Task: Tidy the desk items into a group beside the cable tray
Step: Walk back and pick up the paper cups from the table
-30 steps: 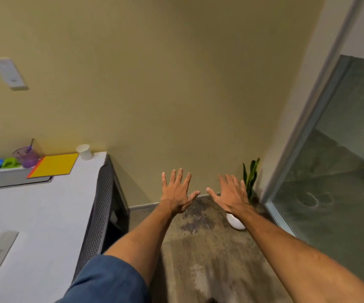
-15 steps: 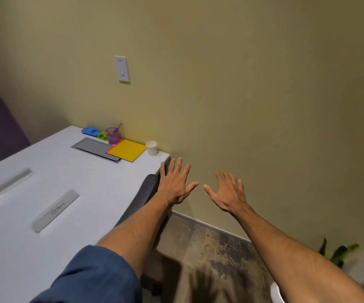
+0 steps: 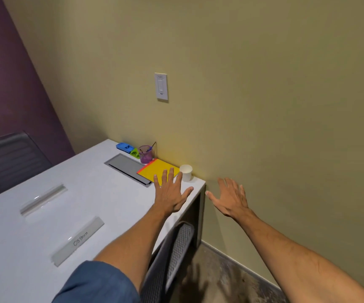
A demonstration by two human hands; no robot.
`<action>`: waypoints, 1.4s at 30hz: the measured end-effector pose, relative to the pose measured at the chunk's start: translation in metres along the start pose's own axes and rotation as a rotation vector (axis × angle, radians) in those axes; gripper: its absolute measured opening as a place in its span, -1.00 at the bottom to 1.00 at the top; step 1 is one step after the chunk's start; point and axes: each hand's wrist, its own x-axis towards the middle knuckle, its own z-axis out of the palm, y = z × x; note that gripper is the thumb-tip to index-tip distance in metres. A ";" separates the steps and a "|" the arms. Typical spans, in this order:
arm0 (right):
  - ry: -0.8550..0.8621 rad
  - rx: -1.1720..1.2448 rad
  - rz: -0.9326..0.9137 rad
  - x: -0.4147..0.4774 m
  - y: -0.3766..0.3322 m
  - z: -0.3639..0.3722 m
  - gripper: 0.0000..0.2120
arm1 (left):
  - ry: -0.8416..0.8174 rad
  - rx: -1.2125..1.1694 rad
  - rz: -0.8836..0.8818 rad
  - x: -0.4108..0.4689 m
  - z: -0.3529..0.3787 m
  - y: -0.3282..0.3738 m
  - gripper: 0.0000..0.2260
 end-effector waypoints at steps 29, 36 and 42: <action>-0.423 -0.112 -0.346 0.319 -0.037 0.160 -0.27 | -0.274 -0.077 -0.336 0.169 0.171 -0.098 -0.31; -0.449 -0.129 -0.393 0.349 -0.041 0.178 -0.32 | -0.312 -0.102 -0.416 0.176 0.190 -0.105 -0.31; -0.457 -0.123 -0.390 0.353 -0.044 0.180 -0.43 | -0.300 -0.165 -0.447 0.177 0.188 -0.102 -0.30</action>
